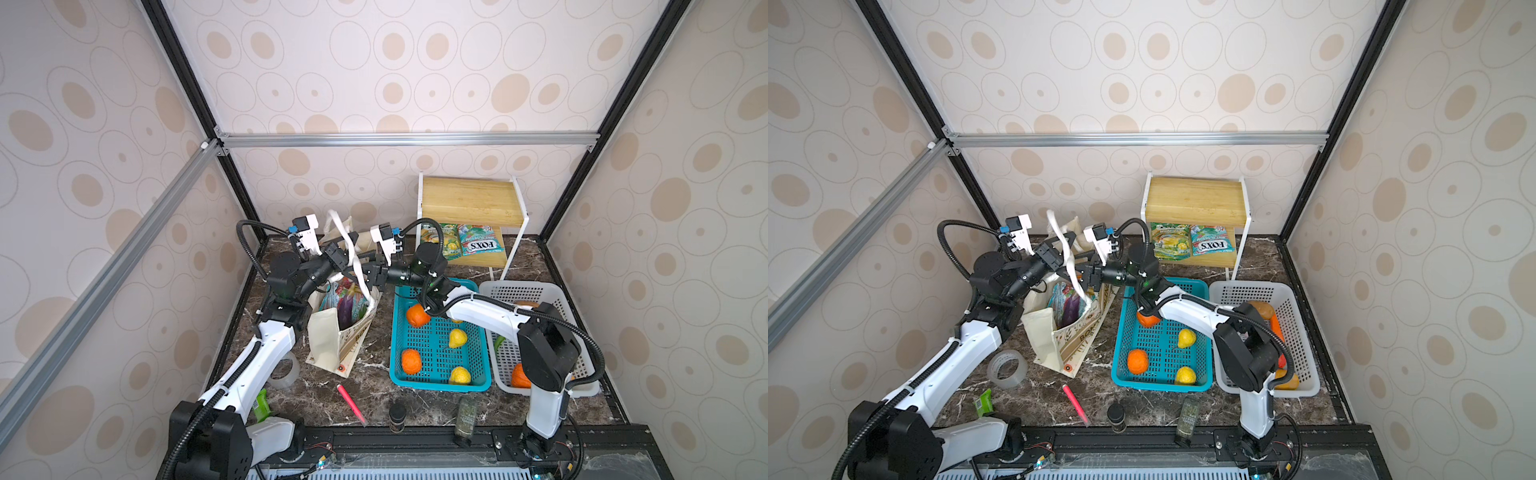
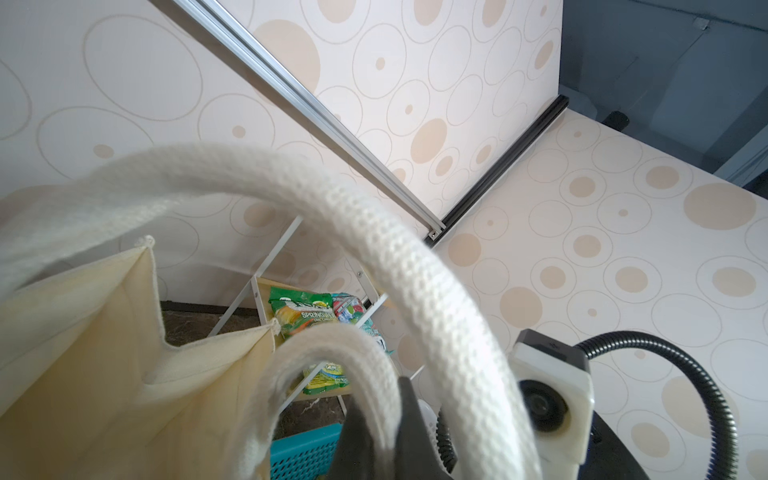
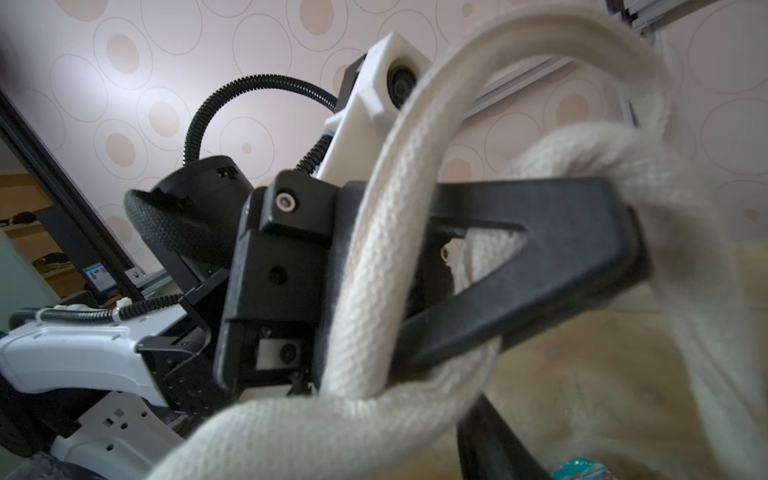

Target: Place the food into the grocery bag and tie it

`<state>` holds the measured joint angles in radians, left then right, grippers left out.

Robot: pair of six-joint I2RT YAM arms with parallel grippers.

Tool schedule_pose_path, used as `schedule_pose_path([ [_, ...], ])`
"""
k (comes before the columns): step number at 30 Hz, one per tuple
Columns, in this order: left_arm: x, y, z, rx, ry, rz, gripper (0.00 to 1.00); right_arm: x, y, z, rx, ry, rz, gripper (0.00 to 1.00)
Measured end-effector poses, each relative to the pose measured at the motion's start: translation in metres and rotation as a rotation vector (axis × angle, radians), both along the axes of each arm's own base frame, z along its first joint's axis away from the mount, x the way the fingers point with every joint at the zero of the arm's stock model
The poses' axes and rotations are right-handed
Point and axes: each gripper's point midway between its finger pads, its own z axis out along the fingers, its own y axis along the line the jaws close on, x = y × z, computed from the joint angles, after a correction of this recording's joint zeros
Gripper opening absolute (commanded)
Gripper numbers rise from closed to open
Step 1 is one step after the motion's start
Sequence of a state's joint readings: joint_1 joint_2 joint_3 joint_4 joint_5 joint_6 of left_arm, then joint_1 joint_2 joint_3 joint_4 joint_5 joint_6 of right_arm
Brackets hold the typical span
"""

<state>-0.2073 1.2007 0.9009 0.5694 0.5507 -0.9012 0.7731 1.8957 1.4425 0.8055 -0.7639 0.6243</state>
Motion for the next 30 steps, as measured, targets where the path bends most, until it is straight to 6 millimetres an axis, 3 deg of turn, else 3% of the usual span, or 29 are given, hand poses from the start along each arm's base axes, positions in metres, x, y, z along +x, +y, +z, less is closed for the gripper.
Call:
schedule_pose_path([
  [6,0.006,0.01,-0.002,0.004,0.011,0.053,0.0,-0.001,0.003,0.002,0.017,0.015,0.015,0.26],
  [12,0.005,0.019,-0.013,0.023,0.095,0.096,0.0,0.001,-0.001,-0.012,0.008,0.03,-0.018,0.03],
  [17,-0.003,0.04,-0.017,0.017,0.162,0.155,0.0,0.004,-0.007,-0.022,-0.036,0.04,-0.076,0.0],
  [22,-0.011,0.076,-0.003,0.007,0.167,0.237,0.0,0.006,-0.014,-0.022,-0.105,0.039,-0.144,0.0],
  [25,-0.01,0.101,0.005,-0.009,0.171,0.286,0.0,0.017,-0.021,-0.031,-0.18,0.06,-0.233,0.0],
  [30,-0.008,0.146,-0.002,-0.053,0.219,0.362,0.0,0.04,-0.042,-0.039,-0.273,0.095,-0.429,0.0],
])
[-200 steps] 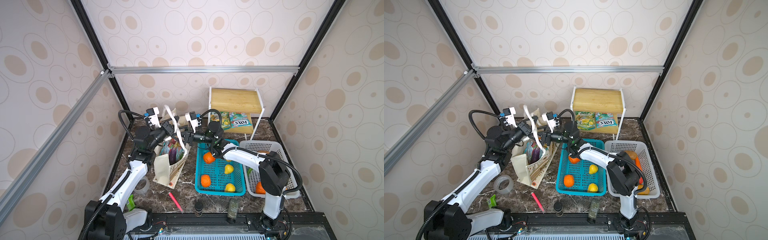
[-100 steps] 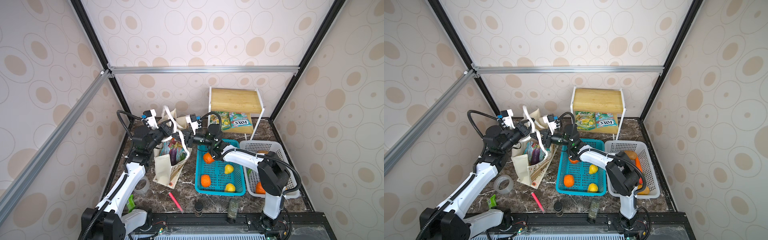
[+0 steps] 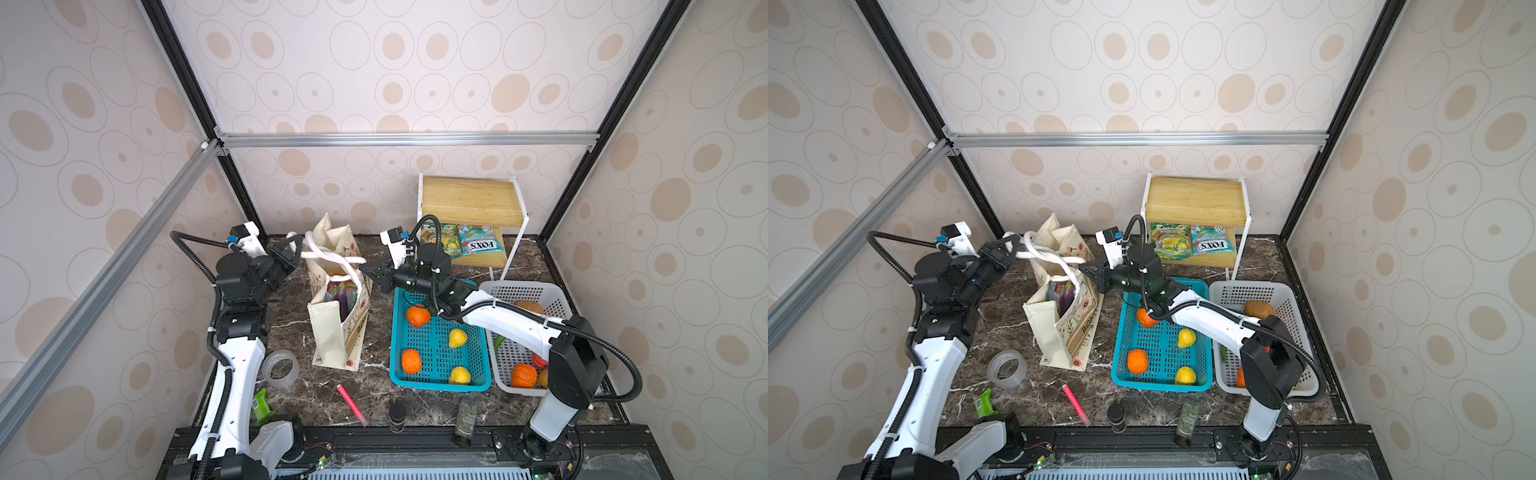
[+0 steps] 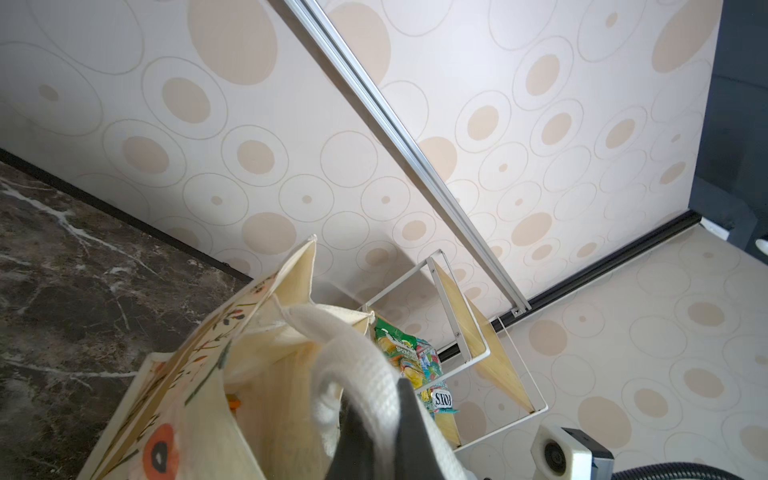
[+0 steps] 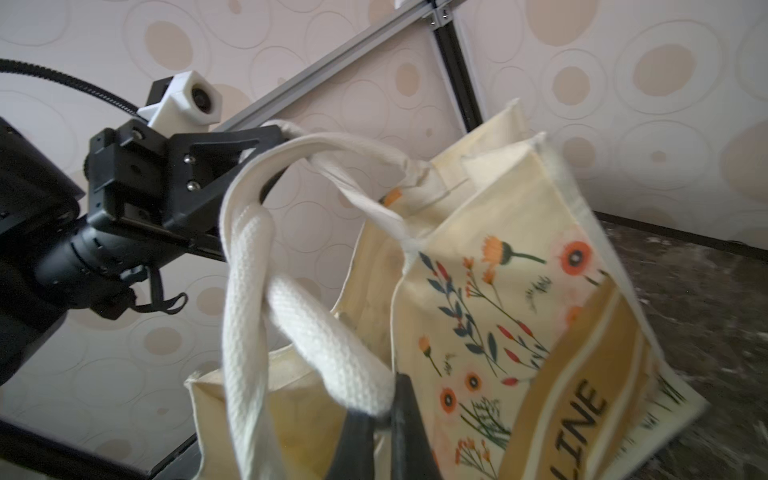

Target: Place the food into the grocery bag and tie it

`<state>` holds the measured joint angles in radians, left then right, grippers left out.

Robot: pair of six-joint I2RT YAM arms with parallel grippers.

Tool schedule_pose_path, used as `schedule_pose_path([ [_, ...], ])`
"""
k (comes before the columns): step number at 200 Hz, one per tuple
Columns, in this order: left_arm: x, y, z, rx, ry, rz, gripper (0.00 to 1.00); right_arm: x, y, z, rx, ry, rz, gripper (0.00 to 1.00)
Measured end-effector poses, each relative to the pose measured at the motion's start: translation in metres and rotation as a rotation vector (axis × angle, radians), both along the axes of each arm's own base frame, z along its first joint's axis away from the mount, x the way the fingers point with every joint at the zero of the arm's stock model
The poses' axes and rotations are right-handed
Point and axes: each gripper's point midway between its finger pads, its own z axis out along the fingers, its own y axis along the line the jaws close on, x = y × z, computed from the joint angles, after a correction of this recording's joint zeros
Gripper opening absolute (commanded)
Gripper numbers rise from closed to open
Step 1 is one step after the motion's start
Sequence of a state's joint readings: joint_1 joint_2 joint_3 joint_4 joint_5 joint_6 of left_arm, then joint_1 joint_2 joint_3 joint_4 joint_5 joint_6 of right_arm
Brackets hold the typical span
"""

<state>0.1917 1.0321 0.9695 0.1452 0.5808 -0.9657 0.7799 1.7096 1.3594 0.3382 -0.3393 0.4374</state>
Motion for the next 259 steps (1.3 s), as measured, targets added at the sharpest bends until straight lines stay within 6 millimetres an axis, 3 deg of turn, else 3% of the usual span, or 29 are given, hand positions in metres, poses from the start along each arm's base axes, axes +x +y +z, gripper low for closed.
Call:
schedule_pose_path([
  [39,0.01,0.029,-0.008,-0.074,0.026,0.008,0.0,0.02,-0.023,0.006,-0.064,0.007,-0.203,0.0],
  [86,0.019,0.041,-0.017,-0.098,0.06,0.007,0.0,0.042,-0.052,-0.001,-0.192,0.015,-0.435,0.0],
  [126,0.016,0.056,-0.023,-0.102,0.076,0.018,0.0,0.041,-0.061,-0.01,-0.29,-0.004,-0.503,0.0],
  [189,0.011,0.064,-0.066,-0.083,0.14,0.034,0.0,0.041,-0.067,-0.027,-0.346,0.002,-0.524,0.0],
  [224,0.015,0.065,-0.061,-0.071,0.112,0.049,0.0,0.04,-0.06,-0.015,-0.355,-0.062,-0.467,0.0],
  [259,0.036,0.054,-0.038,-0.038,0.073,0.076,0.0,0.062,-0.048,0.021,-0.38,-0.154,-0.477,0.0],
])
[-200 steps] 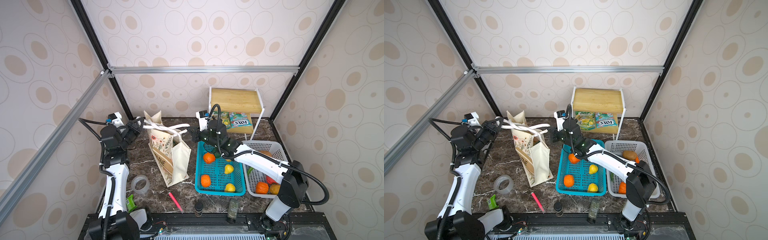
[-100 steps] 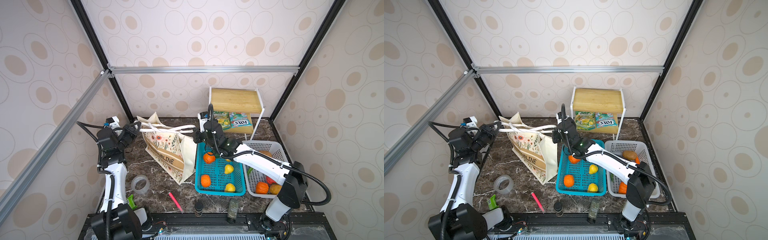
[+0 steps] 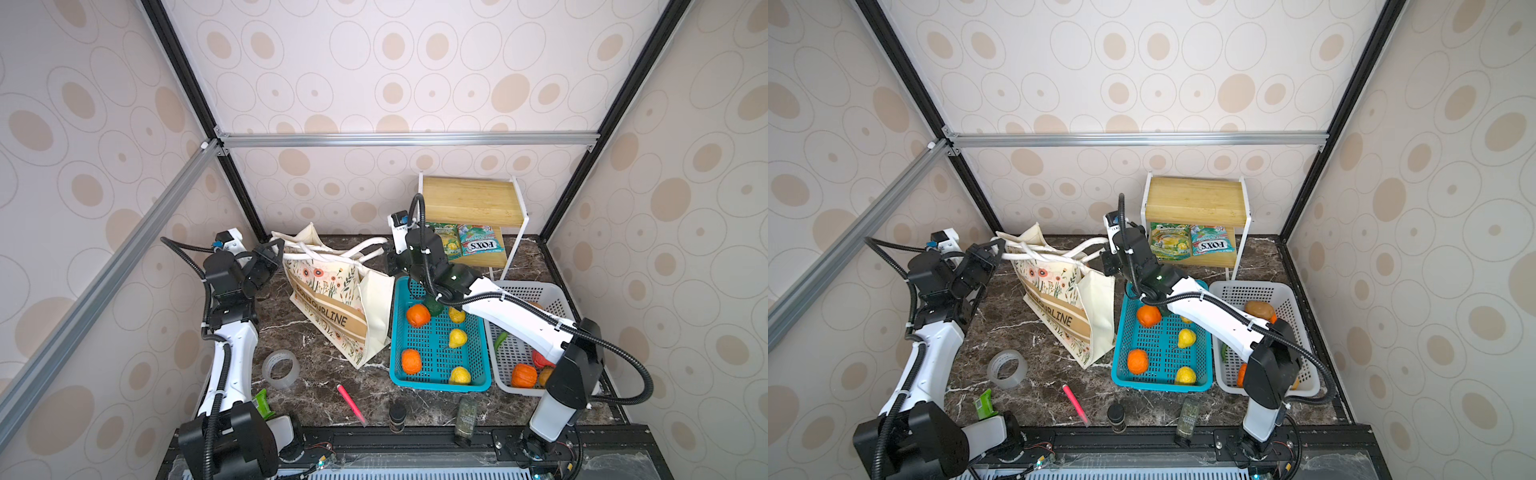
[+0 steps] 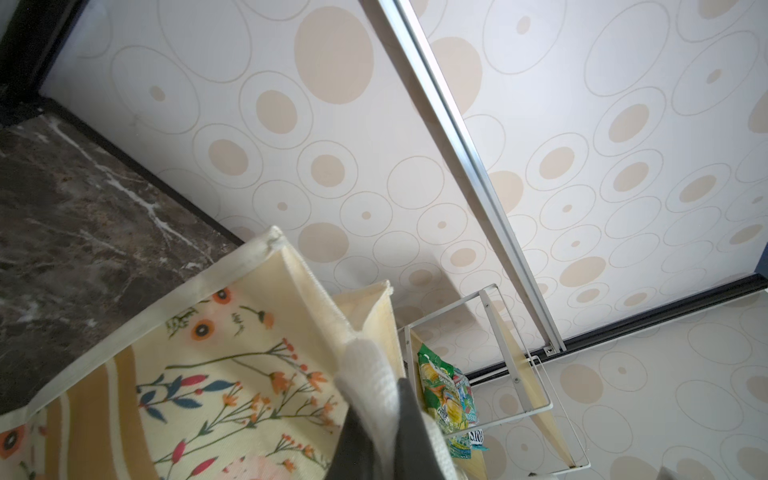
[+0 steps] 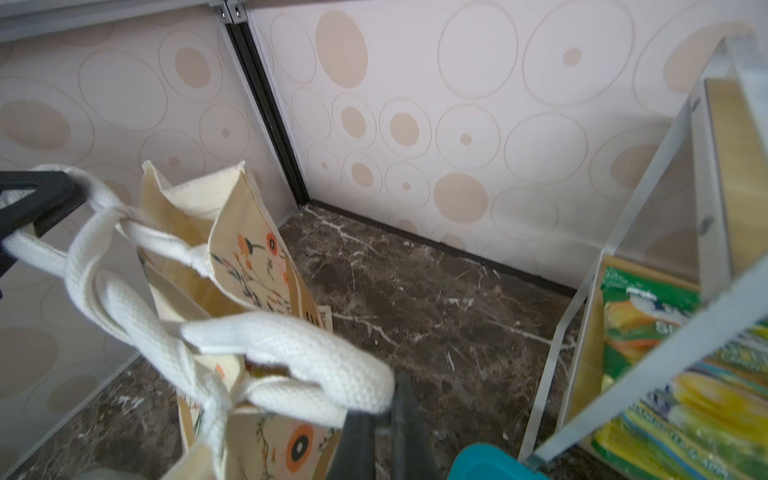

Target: Place the food into the grocery bag and tie it

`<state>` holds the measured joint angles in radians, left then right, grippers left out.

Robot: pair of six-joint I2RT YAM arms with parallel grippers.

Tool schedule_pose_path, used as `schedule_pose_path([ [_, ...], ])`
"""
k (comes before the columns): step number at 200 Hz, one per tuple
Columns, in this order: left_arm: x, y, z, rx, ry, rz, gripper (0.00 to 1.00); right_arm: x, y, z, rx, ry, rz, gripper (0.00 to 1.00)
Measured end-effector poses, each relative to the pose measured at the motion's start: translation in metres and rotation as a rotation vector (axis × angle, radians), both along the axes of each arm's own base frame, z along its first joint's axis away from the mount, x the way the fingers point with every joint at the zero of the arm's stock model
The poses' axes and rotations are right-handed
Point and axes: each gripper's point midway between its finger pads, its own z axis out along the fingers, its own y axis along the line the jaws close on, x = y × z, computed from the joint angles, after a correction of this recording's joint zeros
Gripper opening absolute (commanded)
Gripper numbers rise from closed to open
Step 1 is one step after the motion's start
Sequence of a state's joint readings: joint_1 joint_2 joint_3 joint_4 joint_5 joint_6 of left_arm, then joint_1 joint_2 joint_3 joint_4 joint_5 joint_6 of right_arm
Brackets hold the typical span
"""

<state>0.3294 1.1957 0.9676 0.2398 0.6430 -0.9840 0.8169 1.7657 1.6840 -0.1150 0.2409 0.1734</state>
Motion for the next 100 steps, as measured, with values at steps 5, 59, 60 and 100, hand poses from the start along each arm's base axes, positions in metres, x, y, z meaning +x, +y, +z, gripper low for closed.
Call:
schedule_pose_path([
  [5,0.004,0.0,0.006,0.006,-0.009,0.005,0.0,0.005,0.003,0.005,-0.005,-0.006,-0.003,0.0],
  [59,0.04,0.016,0.045,0.032,-0.047,0.037,0.0,0.048,0.023,0.0,-0.092,-0.007,-0.088,0.0],
  [60,0.04,0.017,0.044,0.032,-0.045,0.038,0.0,0.048,0.023,-0.001,-0.095,-0.006,-0.089,0.0],
  [100,0.027,0.024,-0.007,0.035,0.033,0.083,0.0,0.051,0.011,-0.028,-0.148,0.04,-0.147,0.0],
])
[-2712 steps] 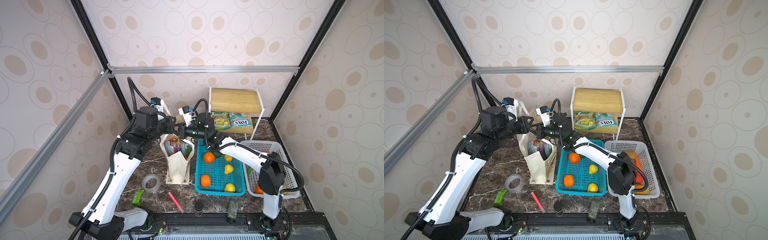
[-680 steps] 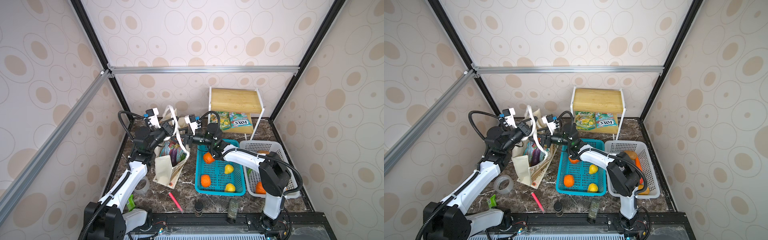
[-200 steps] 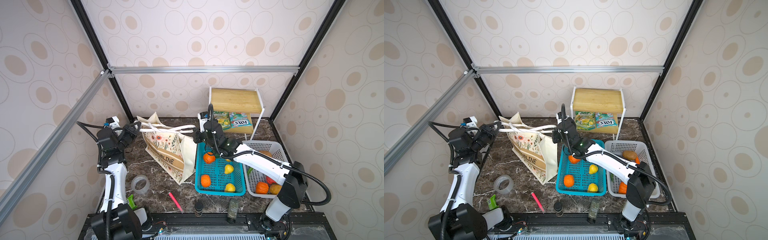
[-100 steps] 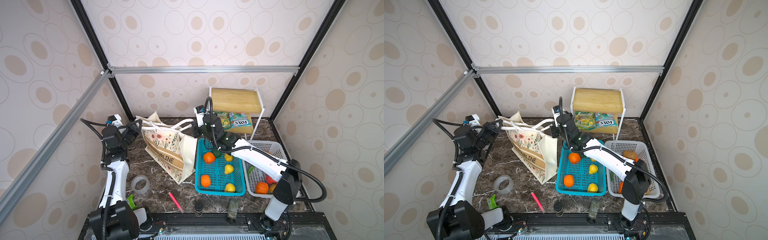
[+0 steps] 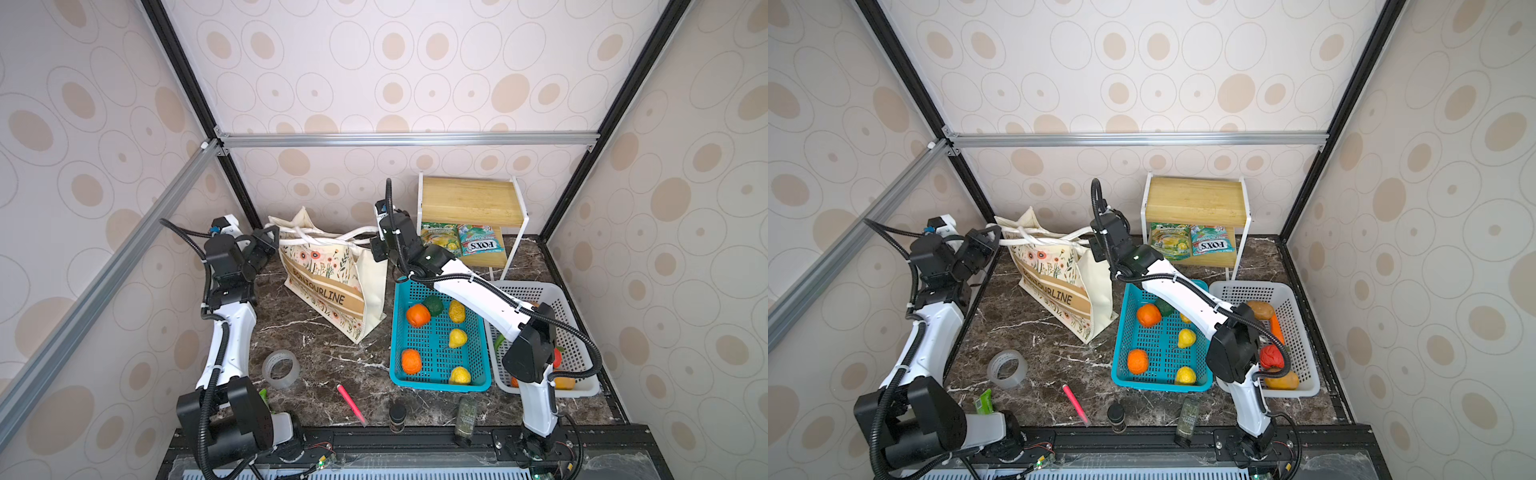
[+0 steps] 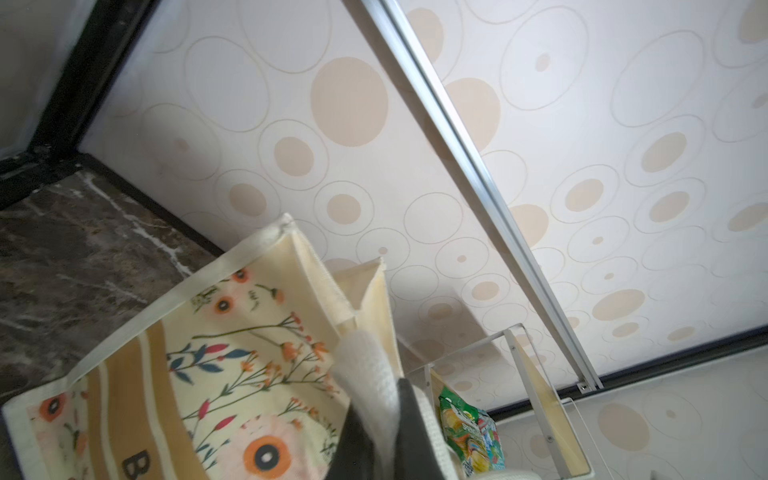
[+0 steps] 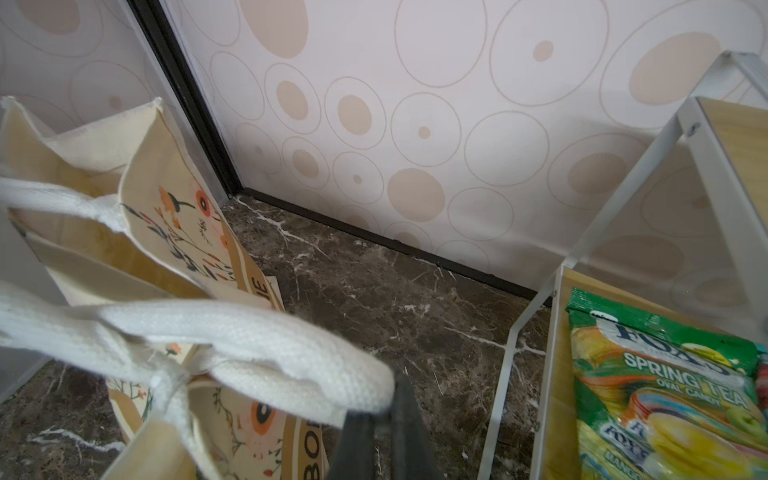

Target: Place the food into the grocery bag and tie it

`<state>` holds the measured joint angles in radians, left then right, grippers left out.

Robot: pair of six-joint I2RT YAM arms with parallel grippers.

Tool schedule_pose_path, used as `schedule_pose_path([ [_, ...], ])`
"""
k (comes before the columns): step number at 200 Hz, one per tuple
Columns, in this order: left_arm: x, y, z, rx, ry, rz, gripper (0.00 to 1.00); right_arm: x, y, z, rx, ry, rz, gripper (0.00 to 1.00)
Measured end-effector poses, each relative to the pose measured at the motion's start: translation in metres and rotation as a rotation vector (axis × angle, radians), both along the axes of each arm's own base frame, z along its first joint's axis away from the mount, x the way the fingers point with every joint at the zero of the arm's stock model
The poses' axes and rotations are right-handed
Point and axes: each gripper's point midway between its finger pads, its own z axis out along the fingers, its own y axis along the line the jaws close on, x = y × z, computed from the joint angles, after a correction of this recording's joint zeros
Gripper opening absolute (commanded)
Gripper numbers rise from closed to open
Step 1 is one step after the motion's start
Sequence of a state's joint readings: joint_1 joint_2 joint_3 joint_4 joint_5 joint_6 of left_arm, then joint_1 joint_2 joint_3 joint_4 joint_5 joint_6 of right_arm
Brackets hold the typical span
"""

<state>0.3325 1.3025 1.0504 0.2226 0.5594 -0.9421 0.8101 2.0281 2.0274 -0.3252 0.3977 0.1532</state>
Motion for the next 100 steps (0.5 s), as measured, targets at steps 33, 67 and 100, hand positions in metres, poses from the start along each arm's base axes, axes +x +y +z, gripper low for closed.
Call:
schedule_pose_path([
  [33,-0.009,0.007,-0.036,-0.028,0.056,-0.009,0.0,-0.007,-0.007,-0.018,0.008,0.027,-0.004,0.0],
  [67,-0.004,0.006,-0.038,-0.032,0.036,-0.051,0.0,-0.013,-0.007,-0.014,0.037,0.027,0.029,0.0],
  [100,0.0,0.0,-0.03,-0.016,-0.001,-0.057,0.0,-0.01,-0.008,-0.008,0.007,0.004,0.048,0.0],
])
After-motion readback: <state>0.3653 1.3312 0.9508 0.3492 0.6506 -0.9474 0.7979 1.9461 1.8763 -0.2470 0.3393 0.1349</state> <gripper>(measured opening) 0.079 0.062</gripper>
